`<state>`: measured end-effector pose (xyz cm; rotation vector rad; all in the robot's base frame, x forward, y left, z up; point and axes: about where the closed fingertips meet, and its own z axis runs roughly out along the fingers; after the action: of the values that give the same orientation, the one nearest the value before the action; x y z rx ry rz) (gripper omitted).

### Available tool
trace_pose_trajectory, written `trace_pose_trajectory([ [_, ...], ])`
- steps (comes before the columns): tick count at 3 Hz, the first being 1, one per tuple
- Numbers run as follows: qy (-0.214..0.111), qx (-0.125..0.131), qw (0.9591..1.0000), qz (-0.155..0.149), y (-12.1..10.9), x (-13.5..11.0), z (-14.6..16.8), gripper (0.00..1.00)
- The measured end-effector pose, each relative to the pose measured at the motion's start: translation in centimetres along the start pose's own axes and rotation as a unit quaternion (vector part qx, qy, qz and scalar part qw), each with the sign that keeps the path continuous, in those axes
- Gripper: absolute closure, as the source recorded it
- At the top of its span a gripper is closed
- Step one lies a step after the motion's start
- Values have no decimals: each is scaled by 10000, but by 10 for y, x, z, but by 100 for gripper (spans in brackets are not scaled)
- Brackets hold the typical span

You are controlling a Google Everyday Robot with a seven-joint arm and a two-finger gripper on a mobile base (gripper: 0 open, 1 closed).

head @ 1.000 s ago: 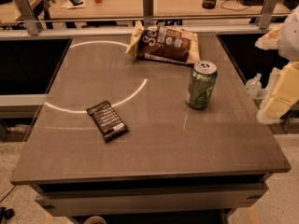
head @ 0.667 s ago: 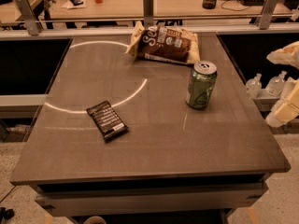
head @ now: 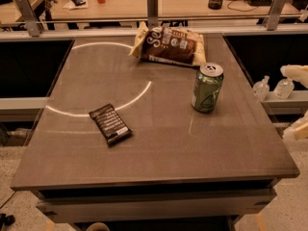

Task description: Move green can near rxbar chocolate

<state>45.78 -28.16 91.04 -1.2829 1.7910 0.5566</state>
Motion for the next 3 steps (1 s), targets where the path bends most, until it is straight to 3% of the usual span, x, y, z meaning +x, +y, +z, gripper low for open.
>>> trace_pose_trajectory([
  [1, -912, -19, 9957, 135, 12, -10, 3, 0],
  [2, -1408, 12, 9895, 339, 20, -10, 12, 0],
  [3, -1525, 313, 9858, 626, 18, -1, 29, 0],
])
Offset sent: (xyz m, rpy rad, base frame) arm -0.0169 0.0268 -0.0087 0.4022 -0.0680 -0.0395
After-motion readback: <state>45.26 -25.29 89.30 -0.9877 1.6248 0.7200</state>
